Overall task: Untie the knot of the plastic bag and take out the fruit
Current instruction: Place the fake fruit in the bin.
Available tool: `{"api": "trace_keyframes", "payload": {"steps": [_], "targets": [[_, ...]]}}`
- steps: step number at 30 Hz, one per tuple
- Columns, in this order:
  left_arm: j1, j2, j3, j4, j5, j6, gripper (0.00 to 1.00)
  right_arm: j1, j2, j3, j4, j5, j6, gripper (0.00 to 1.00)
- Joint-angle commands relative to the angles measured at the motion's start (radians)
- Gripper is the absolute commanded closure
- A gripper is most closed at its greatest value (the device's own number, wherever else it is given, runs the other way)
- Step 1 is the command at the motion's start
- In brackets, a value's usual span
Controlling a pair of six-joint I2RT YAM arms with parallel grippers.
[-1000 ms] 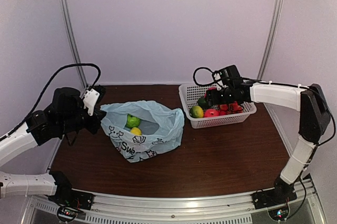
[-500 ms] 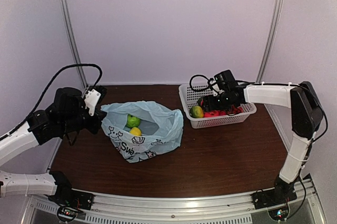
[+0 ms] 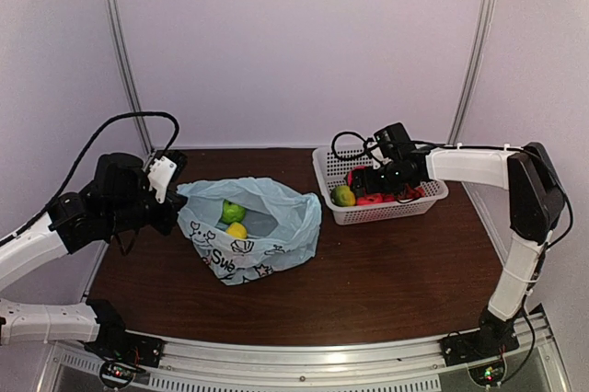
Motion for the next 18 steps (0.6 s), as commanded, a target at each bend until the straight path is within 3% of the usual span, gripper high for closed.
{"api": "trace_keyframes", "payload": {"steps": [1,9,18], "targets": [[0.01,0.002,0.024,0.01,0.011,0.007,1.0,0.0,-0.008,0.015,-0.026,0.032,0.0,0.02],[0.01,-0.006,0.022,0.008,0.016,0.007,1.0,0.001,-0.052,0.025,-0.043,0.048,-0.005,0.01],[0.01,0.004,0.021,0.016,0.059,0.003,1.0,0.084,-0.285,0.01,-0.047,-0.035,-0.022,0.01]]}}
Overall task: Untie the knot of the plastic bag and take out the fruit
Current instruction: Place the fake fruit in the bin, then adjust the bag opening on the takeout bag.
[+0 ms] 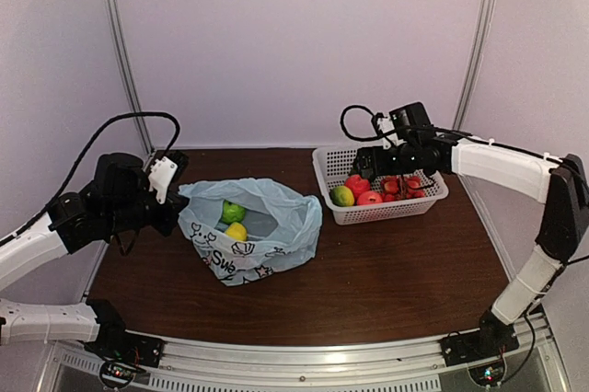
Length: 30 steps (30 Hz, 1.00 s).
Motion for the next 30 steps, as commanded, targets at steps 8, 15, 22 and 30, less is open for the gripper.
{"api": "trace_keyframes", "payload": {"steps": [8,15,22,30], "targets": [[0.009,0.016,0.02,0.019,0.057,-0.002,1.0,0.3,-0.195,0.039,0.034,-0.038,-0.009,0.1],[0.009,0.014,0.012,0.034,0.084,-0.014,1.0,0.49,-0.107,0.096,0.099,-0.04,0.027,0.22],[0.008,-0.008,-0.015,0.024,0.11,-0.087,1.0,0.603,0.047,0.197,0.146,-0.067,0.036,0.27],[0.006,-0.063,-0.108,0.08,0.136,-0.294,1.0,0.646,0.282,0.291,0.193,-0.105,0.06,0.32]]}}
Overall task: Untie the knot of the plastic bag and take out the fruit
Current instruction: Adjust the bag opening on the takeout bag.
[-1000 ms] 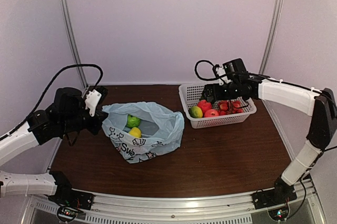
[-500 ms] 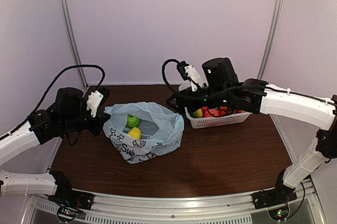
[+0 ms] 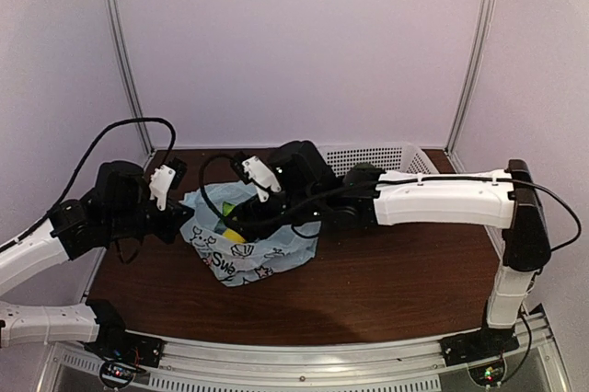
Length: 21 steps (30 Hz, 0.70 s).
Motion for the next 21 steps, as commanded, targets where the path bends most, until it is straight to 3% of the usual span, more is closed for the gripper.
{"api": "trace_keyframes", "payload": {"steps": [1,9,13,16,18,21], "targets": [[0.006,-0.057,-0.084,0.084,0.03,-0.149,1.0,0.019,0.113,0.032,0.034,-0.039,0.019,0.32],[0.007,-0.095,-0.129,0.115,0.053,-0.222,1.0,0.056,0.224,-0.024,0.072,-0.065,0.007,0.32],[0.006,-0.089,-0.131,0.117,0.04,-0.244,1.0,0.077,0.237,-0.064,0.105,-0.086,-0.007,0.51],[0.006,-0.087,-0.138,0.123,0.015,-0.275,1.0,0.093,0.246,-0.086,0.116,-0.119,-0.012,0.79],[0.007,-0.089,-0.148,0.133,-0.002,-0.297,1.0,0.108,0.249,-0.109,0.121,-0.14,-0.019,0.86],[0.007,-0.099,-0.172,0.145,-0.025,-0.325,1.0,0.132,0.25,-0.144,0.12,-0.16,-0.033,0.87]]}}
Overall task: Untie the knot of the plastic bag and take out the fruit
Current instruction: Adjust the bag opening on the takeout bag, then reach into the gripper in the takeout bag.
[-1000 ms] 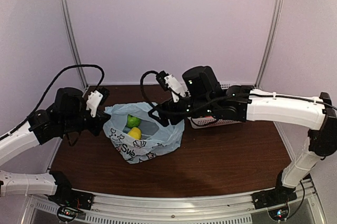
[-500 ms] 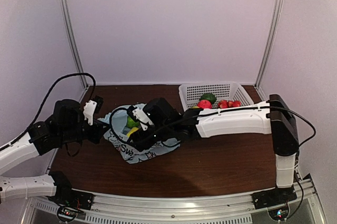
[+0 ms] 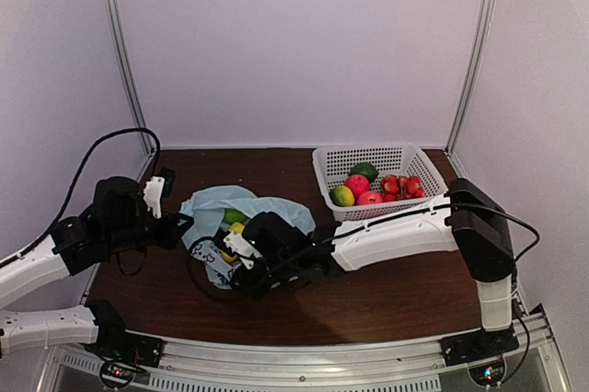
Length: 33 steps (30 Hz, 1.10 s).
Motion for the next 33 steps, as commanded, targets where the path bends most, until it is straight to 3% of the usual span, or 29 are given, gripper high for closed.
{"api": "trace_keyframes", "payload": {"steps": [1,9,11,14,16,22,27,33], "targets": [[0.007,-0.013,-0.041,0.054,-0.045,-0.066,1.0,0.039,0.021,-0.058,0.017,-0.056,-0.027,0.88],[0.007,-0.053,-0.092,0.07,-0.038,-0.09,1.0,0.051,-0.019,-0.115,-0.022,-0.062,-0.044,0.87],[0.007,-0.062,-0.102,0.072,-0.025,-0.084,1.0,0.05,-0.056,-0.107,-0.048,-0.035,-0.041,0.77],[0.007,-0.082,-0.119,0.082,-0.004,-0.072,1.0,0.046,-0.112,-0.088,-0.085,0.02,-0.015,0.5],[0.007,-0.096,-0.13,0.091,0.008,-0.069,1.0,0.04,-0.15,-0.084,-0.101,0.056,0.017,0.39],[0.007,-0.117,-0.146,0.102,0.02,-0.062,1.0,0.026,-0.257,-0.075,-0.136,0.176,0.081,0.21],[0.006,-0.128,-0.154,0.11,0.032,-0.05,1.0,-0.007,-0.234,0.004,-0.192,0.262,0.17,0.24],[0.007,-0.154,-0.154,0.103,0.024,-0.046,1.0,-0.025,-0.079,0.174,-0.244,0.342,0.194,0.31]]}}
